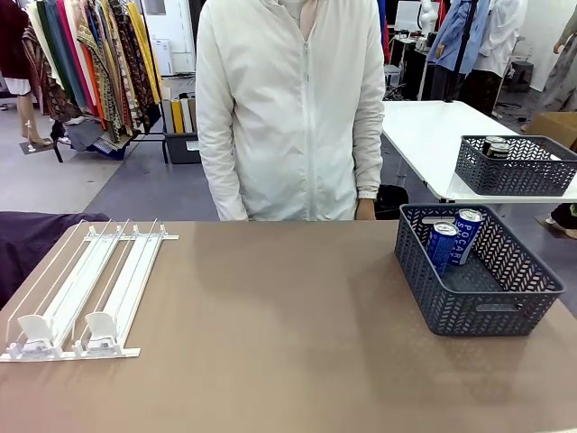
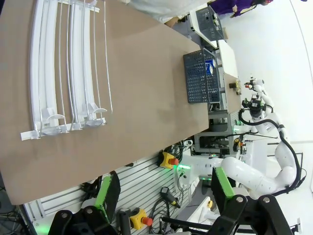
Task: Retrieve and store the cans from the dispenser.
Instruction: Pick up one can from the Automatic Can Dispenser and place it in the middle of the table.
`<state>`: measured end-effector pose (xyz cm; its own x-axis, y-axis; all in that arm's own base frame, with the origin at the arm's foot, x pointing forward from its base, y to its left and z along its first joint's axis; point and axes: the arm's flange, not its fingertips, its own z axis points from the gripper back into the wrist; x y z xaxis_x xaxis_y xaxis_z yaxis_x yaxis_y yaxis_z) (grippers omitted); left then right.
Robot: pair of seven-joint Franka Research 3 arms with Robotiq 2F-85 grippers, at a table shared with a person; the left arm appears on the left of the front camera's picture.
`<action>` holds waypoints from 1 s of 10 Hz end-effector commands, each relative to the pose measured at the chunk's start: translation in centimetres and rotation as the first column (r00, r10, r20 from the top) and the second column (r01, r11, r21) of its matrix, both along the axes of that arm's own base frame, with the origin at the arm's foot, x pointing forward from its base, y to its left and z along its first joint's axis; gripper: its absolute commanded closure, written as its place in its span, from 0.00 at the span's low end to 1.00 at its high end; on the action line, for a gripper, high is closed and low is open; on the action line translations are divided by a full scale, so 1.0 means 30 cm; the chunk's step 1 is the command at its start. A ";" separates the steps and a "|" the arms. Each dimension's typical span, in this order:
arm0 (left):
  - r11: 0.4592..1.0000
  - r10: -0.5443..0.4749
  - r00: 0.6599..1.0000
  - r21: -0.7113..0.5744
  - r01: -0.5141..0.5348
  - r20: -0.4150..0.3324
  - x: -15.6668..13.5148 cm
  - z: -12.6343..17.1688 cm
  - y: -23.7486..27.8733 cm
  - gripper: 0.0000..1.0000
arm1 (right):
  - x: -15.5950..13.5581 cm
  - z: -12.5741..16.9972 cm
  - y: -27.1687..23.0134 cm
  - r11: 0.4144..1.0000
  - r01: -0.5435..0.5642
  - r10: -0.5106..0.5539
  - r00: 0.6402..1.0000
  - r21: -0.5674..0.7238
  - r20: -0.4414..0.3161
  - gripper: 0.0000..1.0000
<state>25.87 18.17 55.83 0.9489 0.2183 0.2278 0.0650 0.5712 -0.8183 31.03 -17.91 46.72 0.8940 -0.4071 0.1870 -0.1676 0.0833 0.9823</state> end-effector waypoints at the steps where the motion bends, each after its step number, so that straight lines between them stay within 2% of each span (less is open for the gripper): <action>1: 1.000 0.004 1.000 -0.021 -0.004 0.008 0.000 0.005 -0.002 0.00 | -0.002 0.003 -0.002 1.000 -0.009 0.009 1.000 -0.017 0.020 0.00; 10: 1.000 0.004 1.000 -0.021 -0.004 0.008 0.000 0.005 -0.002 0.00 | -0.002 0.003 -0.002 1.000 -0.009 0.009 1.000 -0.017 0.020 0.00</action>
